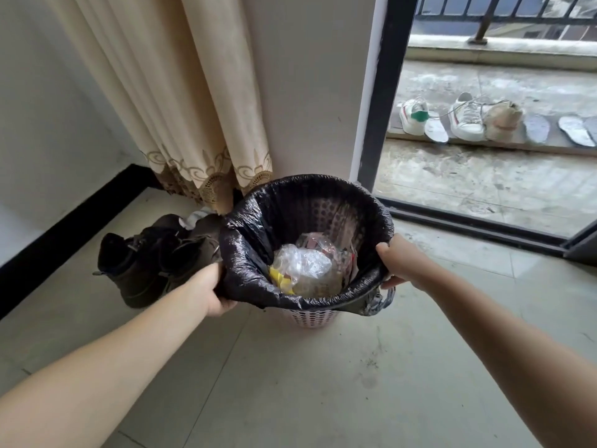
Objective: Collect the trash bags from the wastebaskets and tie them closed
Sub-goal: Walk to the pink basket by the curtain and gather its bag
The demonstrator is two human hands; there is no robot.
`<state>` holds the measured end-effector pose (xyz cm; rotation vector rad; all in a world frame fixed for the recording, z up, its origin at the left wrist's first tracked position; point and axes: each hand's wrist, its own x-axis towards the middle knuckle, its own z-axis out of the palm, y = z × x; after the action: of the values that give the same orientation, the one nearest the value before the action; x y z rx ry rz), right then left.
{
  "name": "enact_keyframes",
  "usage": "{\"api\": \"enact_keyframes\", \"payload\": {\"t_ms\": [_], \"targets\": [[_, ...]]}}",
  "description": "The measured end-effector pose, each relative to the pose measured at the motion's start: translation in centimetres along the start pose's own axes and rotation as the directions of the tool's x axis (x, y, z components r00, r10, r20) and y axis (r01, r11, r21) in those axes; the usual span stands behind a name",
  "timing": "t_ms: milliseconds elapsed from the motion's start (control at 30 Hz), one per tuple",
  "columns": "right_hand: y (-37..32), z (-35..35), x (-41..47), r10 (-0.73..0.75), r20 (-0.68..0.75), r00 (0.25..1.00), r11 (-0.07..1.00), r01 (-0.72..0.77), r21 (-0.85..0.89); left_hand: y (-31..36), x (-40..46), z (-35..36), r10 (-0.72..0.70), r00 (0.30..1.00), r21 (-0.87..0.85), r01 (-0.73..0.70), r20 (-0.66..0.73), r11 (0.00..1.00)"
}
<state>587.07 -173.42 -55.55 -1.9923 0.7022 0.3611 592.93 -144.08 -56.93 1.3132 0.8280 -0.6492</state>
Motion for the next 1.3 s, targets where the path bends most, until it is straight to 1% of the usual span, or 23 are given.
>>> {"api": "enact_keyframes", "payload": {"t_ms": [100,167,200,267,300,367,433,500,567,600,667,733,767,833,867,933,1000,1067,1100,1167,1200,1233,1300], "targets": [[0.0,-0.2,0.1,0.005,-0.03,1.0,0.998,-0.007,-0.066,1.2,-3.5,1.3,0.2,0.98,-0.113,-0.2,-0.012,0.973],[-0.1,-0.4,-0.1,-0.011,-0.017,1.0,0.994,0.009,-0.111,1.8,-5.9,3.0,0.335,0.942,-0.123,-0.334,-0.013,0.934],[-0.2,-0.5,-0.4,-0.02,0.0,1.0,0.99,0.02,-0.139,1.9,-6.8,3.8,0.413,0.91,-0.107,-0.408,0.028,0.907],[-0.4,-0.7,-1.2,-0.045,0.034,0.998,0.981,0.05,-0.186,1.5,-8.2,5.6,0.504,0.844,-0.11,-0.492,0.185,0.864],[-0.3,-0.8,-1.6,-0.058,0.05,0.997,0.977,0.067,-0.202,1.2,-8.8,6.4,0.497,0.825,-0.105,-0.488,0.269,0.867],[0.4,-1.4,-2.4,-0.086,0.094,0.992,0.982,0.1,-0.163,0.3,-9.1,7.6,0.424,0.824,-0.056,-0.437,0.377,0.898],[1.7,-2.3,-2.8,-0.087,0.185,0.979,0.996,0.084,0.026,-0.4,-8.8,8.1,0.35,0.849,-0.04,-0.365,0.396,0.93],[3.5,-3.2,-2.5,-0.036,0.144,0.989,0.982,0.008,0.188,-0.6,-8.3,8.1,0.301,0.876,-0.046,-0.307,0.377,0.95],[6.4,-3.3,-2.3,0.104,0.097,0.99,0.971,-0.122,0.205,-0.7,-8.1,8.0,0.277,0.888,-0.053,-0.277,0.367,0.959],[8.0,-2.7,-2.6,0.199,0.147,0.969,0.955,-0.225,0.192,-0.8,-8.1,7.9,0.269,0.892,-0.055,-0.267,0.364,0.962],[10.5,-0.3,-3.2,0.342,0.355,0.87,0.868,-0.437,0.235,-0.9,-8.2,7.7,0.256,0.899,-0.055,-0.253,0.355,0.966],[11.1,2.2,-3.3,0.334,0.532,0.778,0.747,-0.563,0.353,-1.0,-8.2,7.5,0.253,0.905,-0.057,-0.249,0.343,0.967],[10.7,2.9,-3.2,0.289,0.576,0.765,0.705,-0.577,0.412,-1.0,-8.3,7.3,0.252,0.906,-0.06,-0.247,0.34,0.967],[8.9,3.4,-2.9,0.204,0.585,0.785,0.689,-0.54,0.484,-0.9,-8.2,6.9,0.245,0.91,-0.067,-0.236,0.334,0.969],[8.2,3.2,-2.6,0.177,0.558,0.811,0.68,-0.511,0.526,-0.9,-8.3,6.7,0.239,0.912,-0.069,-0.229,0.333,0.971],[7.8,2.3,-1.5,0.184,0.461,0.868,0.613,-0.468,0.637,-0.9,-8.4,6.3,0.229,0.917,-0.081,-0.215,0.326,0.973],[8.1,0.8,-1.1,0.209,0.406,0.89,0.566,-0.448,0.692,-1.0,-8.6,6.0,0.22,0.922,-0.09,-0.201,0.32,0.975],[8.1,-0.7,-1.5,0.223,0.332,0.917,0.573,-0.398,0.717,-1.1,-8.8,6.0,0.216,0.925,-0.101,-0.194,0.312,0.976],[7.8,-1.6,-1.8,0.223,0.262,0.939,0.604,-0.345,0.718,-1.2,-8.8,6.1,0.228,0.927,-0.12,-0.201,0.297,0.972],[6.8,-3.7,-2.3,0.173,0.021,0.985,0.722,-0.141,0.677,-1.3,-8.9,6.7,0.311,0.924,-0.181,-0.275,0.223,0.944],[6.0,-4.7,-2.5,0.107,-0.118,0.987,0.779,-0.01,0.626,-1.3,-8.9,7.1,0.381,0.906,-0.197,-0.346,0.182,0.917],[5.1,-5.7,-2.6,0.042,-0.233,0.972,0.799,0.108,0.591,-1.3,-9.0,7.6,0.457,0.875,-0.19,-0.427,0.158,0.884],[3.0,-6.7,-3.1,-0.052,-0.351,0.935,0.751,0.268,0.603,-1.6,-9.8,8.6,0.567,0.803,-0.138,-0.55,0.183,0.823]]}}
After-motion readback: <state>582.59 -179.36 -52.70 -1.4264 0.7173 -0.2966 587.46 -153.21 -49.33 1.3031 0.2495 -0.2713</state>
